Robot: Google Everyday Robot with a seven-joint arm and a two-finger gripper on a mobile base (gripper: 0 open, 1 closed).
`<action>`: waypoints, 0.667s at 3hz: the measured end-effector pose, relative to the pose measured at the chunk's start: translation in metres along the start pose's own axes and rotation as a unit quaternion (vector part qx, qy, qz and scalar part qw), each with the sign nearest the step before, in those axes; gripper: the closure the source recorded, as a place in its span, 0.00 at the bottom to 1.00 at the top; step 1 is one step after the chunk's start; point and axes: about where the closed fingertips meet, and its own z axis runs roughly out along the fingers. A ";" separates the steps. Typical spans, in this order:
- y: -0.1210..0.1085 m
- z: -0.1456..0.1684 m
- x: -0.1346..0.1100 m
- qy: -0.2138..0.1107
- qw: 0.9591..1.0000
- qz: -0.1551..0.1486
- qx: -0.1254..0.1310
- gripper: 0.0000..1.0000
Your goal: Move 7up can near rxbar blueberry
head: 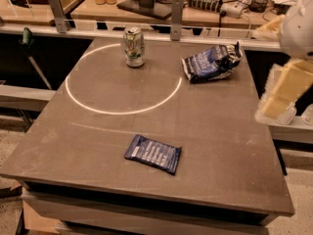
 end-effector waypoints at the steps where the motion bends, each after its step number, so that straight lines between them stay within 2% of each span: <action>1: -0.022 0.004 -0.049 -0.109 0.994 -0.015 0.017 0.00; 2: -0.048 0.010 -0.091 -0.175 0.983 0.002 0.055 0.00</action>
Offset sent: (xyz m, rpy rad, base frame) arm 0.1098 0.1097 0.0602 0.4926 -0.3268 -0.0275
